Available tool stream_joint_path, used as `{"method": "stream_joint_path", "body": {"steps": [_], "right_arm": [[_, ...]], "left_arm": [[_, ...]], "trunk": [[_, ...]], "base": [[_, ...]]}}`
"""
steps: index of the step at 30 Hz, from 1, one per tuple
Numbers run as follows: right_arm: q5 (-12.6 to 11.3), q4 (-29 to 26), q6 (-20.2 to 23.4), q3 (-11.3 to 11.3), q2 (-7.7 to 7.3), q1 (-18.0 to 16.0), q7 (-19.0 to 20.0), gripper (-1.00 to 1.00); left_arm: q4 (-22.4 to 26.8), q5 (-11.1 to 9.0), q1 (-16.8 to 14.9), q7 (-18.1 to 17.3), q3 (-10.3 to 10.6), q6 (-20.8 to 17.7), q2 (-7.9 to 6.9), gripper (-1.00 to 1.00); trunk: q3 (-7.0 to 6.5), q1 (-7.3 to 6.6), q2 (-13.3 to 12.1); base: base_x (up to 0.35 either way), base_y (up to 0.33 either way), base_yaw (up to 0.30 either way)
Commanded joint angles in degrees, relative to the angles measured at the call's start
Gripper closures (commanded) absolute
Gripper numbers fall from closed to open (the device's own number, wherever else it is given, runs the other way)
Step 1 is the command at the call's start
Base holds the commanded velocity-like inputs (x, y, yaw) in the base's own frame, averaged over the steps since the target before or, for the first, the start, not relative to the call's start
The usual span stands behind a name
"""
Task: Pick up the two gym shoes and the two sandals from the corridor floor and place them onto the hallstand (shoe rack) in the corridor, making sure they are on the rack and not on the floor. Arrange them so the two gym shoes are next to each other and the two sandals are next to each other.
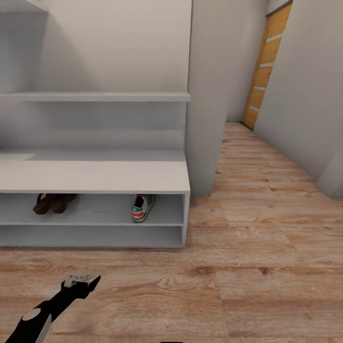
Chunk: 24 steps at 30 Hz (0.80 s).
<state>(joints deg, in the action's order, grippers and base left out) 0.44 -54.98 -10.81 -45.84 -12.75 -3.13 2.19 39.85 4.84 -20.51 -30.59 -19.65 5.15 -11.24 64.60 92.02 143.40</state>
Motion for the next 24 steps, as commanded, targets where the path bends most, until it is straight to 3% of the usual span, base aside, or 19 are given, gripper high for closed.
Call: {"method": "stream_joint_path", "body": {"steps": [1, 8, 16, 24], "right_arm": [[0.0, 0.2, -0.2, -0.1, 0.01, 0.0, 0.3, 1.00], [0.1, 0.4, -0.2, -0.1, 0.01, 0.0, 0.3, 1.00], [0.1, 0.4, -0.3, -0.2, 0.01, 0.0, 0.3, 1.00], [0.1, 0.4, -0.3, -0.2, 0.01, 0.0, 0.2, 1.00]], "left_arm": [[-0.1, 0.1, 0.0, -1.0, -0.3, 0.4, -0.42, -1.00], [-0.1, -0.5, 0.1, -2.1, -1.2, 0.6, -2.14, -1.00], [0.2, -0.5, 0.1, -2.1, -3.2, 0.3, -2.52, -1.00], [0.2, -0.3, 0.1, -2.1, -3.4, 0.1, -2.47, -1.00]], "trunk": [[0.04, -0.01, 0.0], [0.04, -0.01, 0.0], [0.04, -0.01, 0.0], [0.04, -0.01, 0.0]], "base": [[0.000, 0.000, 0.272], [-0.041, 0.037, 0.189], [-0.190, 0.196, 0.026], [-0.140, 0.278, 0.001]]}}
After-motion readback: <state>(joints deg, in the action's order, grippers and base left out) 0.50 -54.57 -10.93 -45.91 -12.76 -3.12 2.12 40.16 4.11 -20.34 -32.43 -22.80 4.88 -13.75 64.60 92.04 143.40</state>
